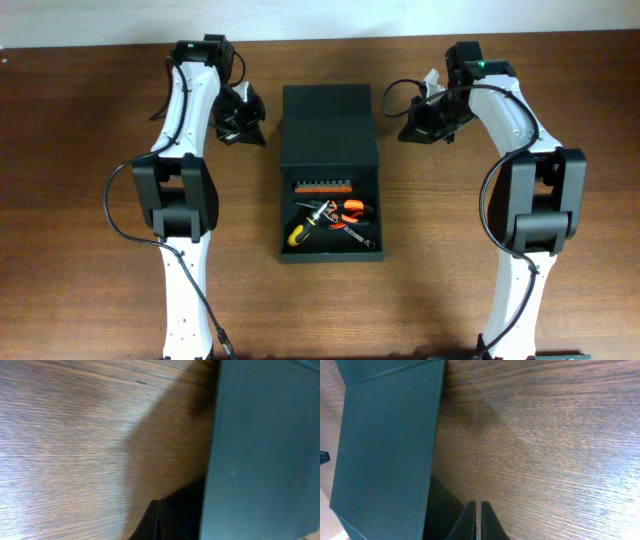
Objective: Pack container
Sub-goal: 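Grip the raised lid edges with both grippers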
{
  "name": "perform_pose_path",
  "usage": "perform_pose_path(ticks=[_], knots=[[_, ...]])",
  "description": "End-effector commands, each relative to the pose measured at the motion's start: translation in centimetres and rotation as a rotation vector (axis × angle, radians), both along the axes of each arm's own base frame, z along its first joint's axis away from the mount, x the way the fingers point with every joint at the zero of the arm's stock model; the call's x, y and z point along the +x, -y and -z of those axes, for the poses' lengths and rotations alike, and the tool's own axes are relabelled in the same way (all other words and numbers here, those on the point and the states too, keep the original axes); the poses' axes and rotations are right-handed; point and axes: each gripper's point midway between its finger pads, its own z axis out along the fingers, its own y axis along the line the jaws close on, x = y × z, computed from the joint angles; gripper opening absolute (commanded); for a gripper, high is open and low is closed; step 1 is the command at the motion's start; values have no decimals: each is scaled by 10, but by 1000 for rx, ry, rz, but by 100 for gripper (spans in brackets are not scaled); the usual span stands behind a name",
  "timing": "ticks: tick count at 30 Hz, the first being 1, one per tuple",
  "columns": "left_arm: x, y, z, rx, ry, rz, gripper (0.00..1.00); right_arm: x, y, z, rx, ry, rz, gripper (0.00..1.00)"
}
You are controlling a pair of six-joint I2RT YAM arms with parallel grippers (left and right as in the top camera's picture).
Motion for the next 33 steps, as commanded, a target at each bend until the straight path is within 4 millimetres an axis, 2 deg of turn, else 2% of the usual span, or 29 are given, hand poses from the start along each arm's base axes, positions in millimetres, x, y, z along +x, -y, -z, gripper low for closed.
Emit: perform_pose_path(ticks=[1,8,20,33], knots=[[-4,13,5,-33,-10,39,2,-8,-3,9,15,-33,-3,4],[-5,21,5,-70,-7,59,2,-11,-3,15,16,-43,-2,4],[-10,28,24,-118,-63,55,2,-12,-3,18,16,-50,-2,4],[-9,28,26,-117,-53,72,2,-18,-16,42,100,-119,-9,4]])
